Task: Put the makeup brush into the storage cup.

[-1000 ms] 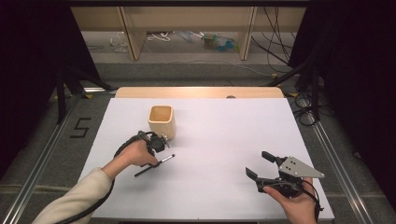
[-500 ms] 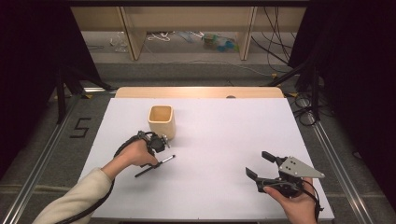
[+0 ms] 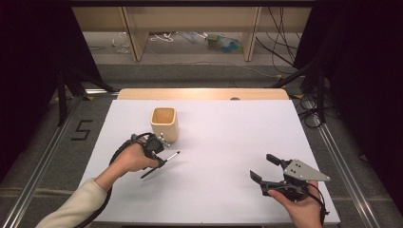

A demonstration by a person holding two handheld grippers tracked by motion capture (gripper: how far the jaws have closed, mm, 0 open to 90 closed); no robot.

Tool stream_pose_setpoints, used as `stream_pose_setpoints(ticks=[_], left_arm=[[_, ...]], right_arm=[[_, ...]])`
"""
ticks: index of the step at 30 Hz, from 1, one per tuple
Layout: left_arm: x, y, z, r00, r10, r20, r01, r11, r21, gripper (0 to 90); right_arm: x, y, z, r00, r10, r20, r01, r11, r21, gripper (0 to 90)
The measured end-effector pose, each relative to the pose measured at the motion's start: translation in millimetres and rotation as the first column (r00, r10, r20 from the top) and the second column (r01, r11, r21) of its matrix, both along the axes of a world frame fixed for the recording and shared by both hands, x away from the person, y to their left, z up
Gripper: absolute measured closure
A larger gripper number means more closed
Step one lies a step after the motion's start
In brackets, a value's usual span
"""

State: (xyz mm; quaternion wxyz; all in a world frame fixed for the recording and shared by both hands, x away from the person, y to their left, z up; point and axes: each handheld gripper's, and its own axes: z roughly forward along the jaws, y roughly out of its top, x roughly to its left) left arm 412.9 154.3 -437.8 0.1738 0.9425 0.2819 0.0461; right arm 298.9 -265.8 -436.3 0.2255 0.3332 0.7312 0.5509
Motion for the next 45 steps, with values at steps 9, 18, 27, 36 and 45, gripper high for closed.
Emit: stream_pose_setpoints(ticks=[9, 18, 27, 36, 45], left_arm=[[-10.3, 9.5, 3.5, 0.9955, 0.058, 0.074, -0.046, 0.9869, -0.155, 83.8], [-16.7, 21.8, 4.2, 0.9774, 0.146, 0.153, -0.092, 0.9438, -0.318, 83.8], [-25.3, 33.9, 4.6, 0.9497, 0.223, 0.22, -0.102, 0.8849, -0.455, 83.8], [-30.8, 37.6, 4.4, 0.9199, 0.282, 0.273, -0.105, 0.8476, -0.52, 83.8], [-34.2, 39.2, 4.7, 0.9109, 0.289, 0.294, -0.091, 0.8364, -0.541, 83.8]], right_arm=[[-0.9, -1.6, 1.2, 0.9999, -0.006, -0.011, 0.006, 1.0, -0.027, 19.1], [-0.9, -1.5, 1.3, 0.9999, -0.004, -0.01, 0.004, 1.0, -0.028, 19.1], [-0.4, -0.1, 0.2, 1.0, 0.0, -0.004, 0.0, 1.0, -0.003, 19.1], [-0.4, 0.0, 0.2, 1.0, 0.003, -0.001, -0.003, 1.0, -0.002, 19.1], [-1.6, -1.6, 1.6, 1.0, 0.0, -0.007, 0.0, 1.0, -0.031, 19.1]])
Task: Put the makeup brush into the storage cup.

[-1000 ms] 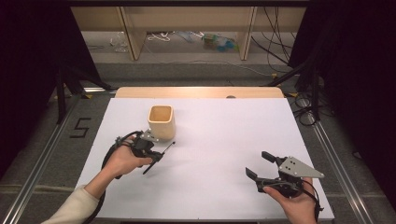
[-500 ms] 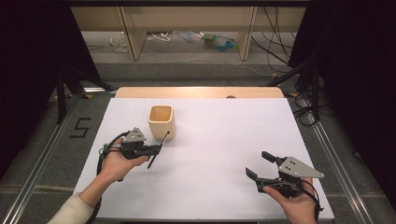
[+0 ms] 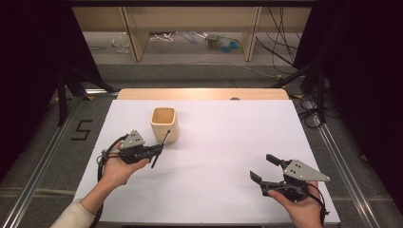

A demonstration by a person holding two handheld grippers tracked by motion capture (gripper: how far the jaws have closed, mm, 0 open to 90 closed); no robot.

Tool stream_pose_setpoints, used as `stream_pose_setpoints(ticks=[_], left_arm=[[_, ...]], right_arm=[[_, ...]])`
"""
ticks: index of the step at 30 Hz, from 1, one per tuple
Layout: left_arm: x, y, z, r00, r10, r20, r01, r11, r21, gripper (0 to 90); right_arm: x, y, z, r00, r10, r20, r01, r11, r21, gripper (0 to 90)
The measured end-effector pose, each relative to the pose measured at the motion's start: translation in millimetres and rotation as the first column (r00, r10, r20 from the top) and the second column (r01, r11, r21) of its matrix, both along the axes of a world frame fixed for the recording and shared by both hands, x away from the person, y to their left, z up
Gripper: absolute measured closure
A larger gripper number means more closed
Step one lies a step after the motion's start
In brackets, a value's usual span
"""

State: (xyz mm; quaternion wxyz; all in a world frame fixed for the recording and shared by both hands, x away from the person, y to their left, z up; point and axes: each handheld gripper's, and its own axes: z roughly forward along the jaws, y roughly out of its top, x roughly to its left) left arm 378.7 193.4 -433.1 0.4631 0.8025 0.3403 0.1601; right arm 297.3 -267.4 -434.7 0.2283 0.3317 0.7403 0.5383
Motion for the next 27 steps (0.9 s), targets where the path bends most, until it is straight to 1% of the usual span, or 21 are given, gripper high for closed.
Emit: stream_pose_setpoints(ticks=[1, 2, 3, 4, 5, 6, 7, 8, 10, 16, 17, 18, 19, 20, 21, 23, 24, 25, 26, 27], left_arm=[[-0.6, -0.3, -0.2, 0.9999, 0.009, 0.012, -0.009, 1.0, -0.004, 83.7], [-0.6, -0.3, -0.2, 0.9999, 0.009, 0.012, -0.009, 1.0, -0.004, 83.8], [-0.6, 0.1, -0.3, 0.9996, 0.002, 0.027, -0.002, 1.0, -0.006, 83.8], [-1.0, 0.0, -0.5, 0.9995, 0.006, 0.031, -0.005, 0.9999, -0.01, 83.8], [-1.0, 0.0, -0.5, 0.9995, 0.006, 0.031, -0.005, 0.9999, -0.01, 83.8], [-1.3, -0.1, -0.9, 0.9995, 0.009, 0.031, -0.009, 0.9997, -0.024, 83.8], [-1.5, 0.6, -0.5, 0.9993, 0.012, 0.036, -0.012, 0.9996, -0.027, 83.7], [-1.5, 0.6, -0.5, 0.9993, 0.012, 0.036, -0.012, 0.9996, -0.027, 83.7], [-1.7, 1.2, -0.5, 0.9987, 0.018, 0.048, -0.016, 0.9993, -0.033, 83.8], [-2.4, 0.1, -1.7, 0.9985, 0.023, 0.05, -0.021, 0.999, -0.04, 83.8], [-2.5, 0.1, -1.7, 0.9984, 0.023, 0.052, -0.021, 0.9989, -0.042, 83.7], [-2.4, 0.2, -1.5, 0.9985, 0.019, 0.052, -0.017, 0.9988, -0.046, 83.7], [-2.6, 0.4, -1.2, 0.9979, 0.025, 0.06, -0.022, 0.9987, -0.045, 83.7], [-2.6, 0.6, -1.1, 0.9976, 0.023, 0.064, -0.02, 0.9987, -0.047, 83.7], [-2.9, 0.3, -1.3, 0.9974, 0.027, 0.067, -0.023, 0.9982, -0.056, 83.7], [-2.9, 0.1, -1.2, 0.9974, 0.027, 0.068, -0.023, 0.9981, -0.058, 83.7], [-3.0, 0.1, -1.0, 0.9969, 0.031, 0.072, -0.026, 0.9977, -0.062, 83.7], [-3.0, 0.1, -1.0, 0.9969, 0.031, 0.072, -0.026, 0.9977, -0.062, 83.7], [-2.8, 0.1, -1.0, 0.9972, 0.027, 0.07, -0.022, 0.9975, -0.067, 83.7], [-3.3, -0.1, -0.8, 0.9966, 0.035, 0.074, -0.03, 0.9971, -0.069, 83.7]], right_arm=[[0.5, 0.7, -0.7, 1.0, 0.003, 0.005, -0.004, 1.0, 0.012, 19.1], [-0.9, -1.0, 0.9, 0.9999, 0.0, -0.016, 0.0, 1.0, -0.012, 19.1], [-0.6, -0.6, 0.5, 0.9999, -0.003, -0.011, 0.003, 1.0, -0.005, 19.1], [0.9, 1.5, -1.4, 1.0, 0.005, 0.003, -0.005, 1.0, 0.029, 19.1], [0.9, 1.4, -1.4, 1.0, 0.005, 0.003, -0.005, 1.0, 0.028, 19.1], [0.8, 1.3, -1.4, 1.0, 0.005, 0.001, -0.005, 1.0, 0.029, 19.0], [0.8, 1.3, -1.5, 1.0, 0.005, 0.001, -0.005, 1.0, 0.029, 19.0], [0.8, 1.3, -1.5, 1.0, 0.005, 0.001, -0.005, 1.0, 0.029, 19.0], [0.3, 0.5, -0.9, 1.0, 0.009, -0.005, -0.009, 1.0, 0.021, 19.0], [0.9, 1.3, -1.6, 1.0, 0.006, 0.004, -0.006, 1.0, 0.027, 19.1], [0.2, 0.3, -0.6, 1.0, 0.005, -0.004, -0.005, 1.0, 0.012, 19.0], [0.1, 0.3, -0.6, 1.0, 0.006, -0.002, -0.006, 1.0, 0.013, 19.0], [0.7, 1.3, -1.6, 1.0, 0.007, 0.006, -0.007, 1.0, 0.025, 19.0], [0.7, 1.3, -1.6, 1.0, 0.007, 0.006, -0.007, 1.0, 0.025, 19.0], [-0.1, 0.2, -0.4, 1.0, 0.002, -0.001, -0.002, 1.0, 0.006, 19.0], [-0.2, 0.0, -0.2, 1.0, 0.002, -0.003, -0.002, 1.0, 0.004, 19.0], [0.2, 0.2, -0.6, 1.0, 0.007, -0.002, -0.007, 1.0, 0.014, 19.0], [0.1, 0.1, -0.5, 1.0, 0.003, -0.001, -0.003, 1.0, 0.009, 19.0], [0.1, 0.3, -0.7, 1.0, 0.007, -0.005, -0.007, 1.0, 0.016, 19.0], [0.1, 0.1, -0.6, 1.0, 0.006, -0.003, -0.006, 1.0, 0.014, 19.0]])
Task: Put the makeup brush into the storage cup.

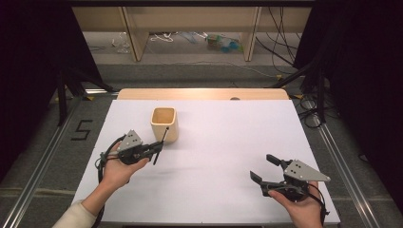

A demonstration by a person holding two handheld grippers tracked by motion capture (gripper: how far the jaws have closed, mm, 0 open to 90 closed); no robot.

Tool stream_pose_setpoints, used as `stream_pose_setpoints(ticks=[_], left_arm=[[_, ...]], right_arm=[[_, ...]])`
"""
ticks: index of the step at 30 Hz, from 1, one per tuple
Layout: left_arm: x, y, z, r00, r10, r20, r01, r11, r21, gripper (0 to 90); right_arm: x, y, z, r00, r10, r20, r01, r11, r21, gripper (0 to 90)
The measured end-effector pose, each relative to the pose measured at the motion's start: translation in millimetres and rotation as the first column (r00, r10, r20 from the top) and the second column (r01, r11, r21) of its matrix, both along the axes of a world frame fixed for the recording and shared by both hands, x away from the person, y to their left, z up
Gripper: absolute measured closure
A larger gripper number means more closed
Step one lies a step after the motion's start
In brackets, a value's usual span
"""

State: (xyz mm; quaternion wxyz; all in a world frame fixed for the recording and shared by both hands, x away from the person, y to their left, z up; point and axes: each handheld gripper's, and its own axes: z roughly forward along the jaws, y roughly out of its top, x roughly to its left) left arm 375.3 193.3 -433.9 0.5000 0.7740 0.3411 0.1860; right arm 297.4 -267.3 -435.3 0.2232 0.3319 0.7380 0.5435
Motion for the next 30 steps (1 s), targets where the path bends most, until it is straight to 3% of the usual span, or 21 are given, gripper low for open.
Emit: stream_pose_setpoints(ticks=[4, 10, 30], left_arm=[[0.1, 0.7, 1.3, 0.9998, -0.002, 0.02, 0.002, 1.0, 0.0, 83.7], [-0.5, 1.5, 3.7, 0.999, 0.015, 0.043, -0.014, 0.9993, -0.033, 83.7], [-0.9, 4.2, 7.7, 0.9953, 0.048, 0.085, -0.04, 0.9956, -0.085, 83.7]], right_arm=[[-0.1, -0.1, 0.1, 1.0, -0.002, 0.002, 0.002, 1.0, -0.004, 19.0], [-0.1, -0.3, 0.1, 1.0, 0.002, 0.001, -0.002, 1.0, -0.002, 18.9], [0.0, 0.0, -0.1, 1.0, 0.001, -0.001, -0.001, 1.0, -0.001, 18.9]])
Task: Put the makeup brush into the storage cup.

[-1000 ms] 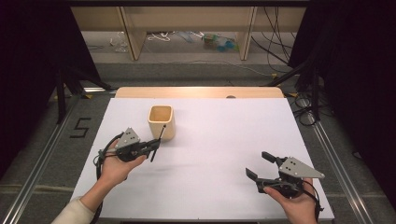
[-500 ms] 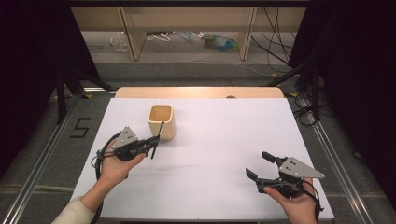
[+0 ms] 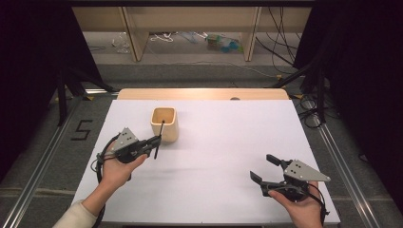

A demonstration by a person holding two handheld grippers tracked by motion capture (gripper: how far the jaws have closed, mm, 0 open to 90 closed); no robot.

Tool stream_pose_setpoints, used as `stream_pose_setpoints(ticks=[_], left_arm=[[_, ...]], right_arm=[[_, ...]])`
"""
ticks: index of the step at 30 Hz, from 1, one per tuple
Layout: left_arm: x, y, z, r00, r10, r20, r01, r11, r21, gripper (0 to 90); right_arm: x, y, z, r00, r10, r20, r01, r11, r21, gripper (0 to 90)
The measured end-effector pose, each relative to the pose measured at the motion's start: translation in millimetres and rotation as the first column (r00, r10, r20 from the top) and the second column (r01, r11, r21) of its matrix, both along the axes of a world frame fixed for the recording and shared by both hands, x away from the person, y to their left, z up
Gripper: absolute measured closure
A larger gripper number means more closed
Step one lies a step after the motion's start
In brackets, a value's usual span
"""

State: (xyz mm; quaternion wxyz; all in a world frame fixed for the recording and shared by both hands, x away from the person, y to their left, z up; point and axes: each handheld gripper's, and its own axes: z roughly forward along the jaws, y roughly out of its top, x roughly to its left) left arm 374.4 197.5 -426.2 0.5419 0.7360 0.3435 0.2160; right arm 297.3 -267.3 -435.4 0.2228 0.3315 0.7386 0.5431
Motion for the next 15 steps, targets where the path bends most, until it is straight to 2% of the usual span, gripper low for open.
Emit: stream_pose_setpoints(ticks=[3, 4, 7, 14, 15], left_arm=[[0.3, 0.1, 0.2, 1.0, 0.001, 0.0, -0.001, 1.0, -0.005, 83.7], [0.4, 0.1, 0.3, 1.0, 0.002, 0.001, -0.002, 1.0, -0.005, 83.7], [0.4, -0.3, 0.7, 1.0, 0.003, 0.002, -0.003, 0.9999, -0.01, 83.7], [0.9, 0.5, 4.5, 0.9997, 0.016, 0.021, -0.015, 0.9996, -0.023, 83.7], [0.9, 0.5, 4.5, 0.9997, 0.016, 0.021, -0.015, 0.9996, -0.023, 83.7]], right_arm=[[0.8, -0.3, -0.1, 0.9999, 0.0, 0.014, 0.0, 1.0, -0.004, 18.9], [0.2, 0.6, -0.4, 1.0, 0.0, 0.002, 0.0, 1.0, 0.009, 18.9], [0.5, 1.1, -0.9, 1.0, 0.003, 0.006, -0.003, 1.0, 0.016, 18.9], [0.9, 1.1, -1.1, 1.0, 0.0, 0.009, 0.0, 1.0, 0.015, 18.9], [-1.0, -1.3, 1.3, 0.9999, -0.005, -0.012, 0.005, 1.0, -0.024, 18.9]])
